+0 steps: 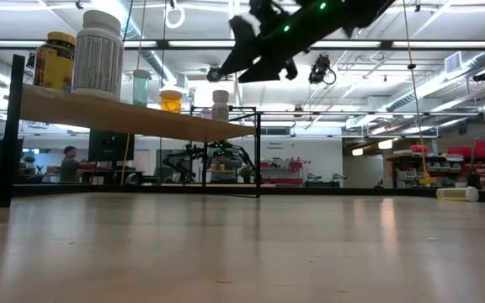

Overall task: Pick and place medicine bottles onto shelf by color
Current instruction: Put the top orange pill bottle on the shelf

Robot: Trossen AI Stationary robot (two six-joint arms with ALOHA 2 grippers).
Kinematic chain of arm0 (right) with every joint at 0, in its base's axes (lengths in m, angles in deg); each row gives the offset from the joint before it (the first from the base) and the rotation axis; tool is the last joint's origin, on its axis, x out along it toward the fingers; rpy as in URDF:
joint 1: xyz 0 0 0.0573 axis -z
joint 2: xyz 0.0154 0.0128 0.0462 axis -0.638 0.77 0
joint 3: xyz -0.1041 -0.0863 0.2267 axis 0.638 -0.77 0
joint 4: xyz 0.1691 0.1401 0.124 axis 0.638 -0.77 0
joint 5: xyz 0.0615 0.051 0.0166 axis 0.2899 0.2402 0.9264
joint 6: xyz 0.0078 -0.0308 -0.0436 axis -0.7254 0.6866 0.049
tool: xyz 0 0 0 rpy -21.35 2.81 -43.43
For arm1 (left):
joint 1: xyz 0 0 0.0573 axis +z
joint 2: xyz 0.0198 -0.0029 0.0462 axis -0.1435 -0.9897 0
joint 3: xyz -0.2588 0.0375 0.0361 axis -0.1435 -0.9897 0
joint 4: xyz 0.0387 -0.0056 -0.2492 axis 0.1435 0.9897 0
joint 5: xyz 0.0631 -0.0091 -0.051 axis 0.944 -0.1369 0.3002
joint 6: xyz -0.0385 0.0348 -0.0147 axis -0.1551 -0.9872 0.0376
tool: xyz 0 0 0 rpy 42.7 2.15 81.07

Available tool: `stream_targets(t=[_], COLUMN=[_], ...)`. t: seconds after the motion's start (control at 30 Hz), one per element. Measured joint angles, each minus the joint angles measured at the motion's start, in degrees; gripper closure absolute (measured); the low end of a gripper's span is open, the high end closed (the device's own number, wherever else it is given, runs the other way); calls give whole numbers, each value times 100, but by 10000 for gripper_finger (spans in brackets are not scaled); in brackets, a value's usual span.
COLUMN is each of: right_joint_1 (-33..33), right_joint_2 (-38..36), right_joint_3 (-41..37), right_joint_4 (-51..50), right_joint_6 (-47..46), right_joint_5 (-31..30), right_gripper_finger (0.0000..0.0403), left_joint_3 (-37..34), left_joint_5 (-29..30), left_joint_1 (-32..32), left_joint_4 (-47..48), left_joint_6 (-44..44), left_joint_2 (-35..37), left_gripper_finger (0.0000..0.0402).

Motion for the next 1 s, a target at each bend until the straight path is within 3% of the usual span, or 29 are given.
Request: stream_targets(t=[0.27, 0.53, 1.0], right_joint_1=[-1064, -2135, -3837], right_joint_2=[-650, -781, -785], right_joint_3=[0, 0, 0], right_joint_4=[-2333, -4515, -6644], right_joint_6=[-1365, -3419, -6531], right_joint_5=[47, 1231, 2573], right_gripper_finger=[120, 121, 123], left_joint_3=[0, 0, 0], left_joint_5=[-2, -2, -7], left_joint_1=[0, 0, 4], left_joint_4=[2, 4, 2], left_joint_6=[100, 246, 264], left_joint_2=[0, -4, -9], left_gripper_finger=[230, 230, 230])
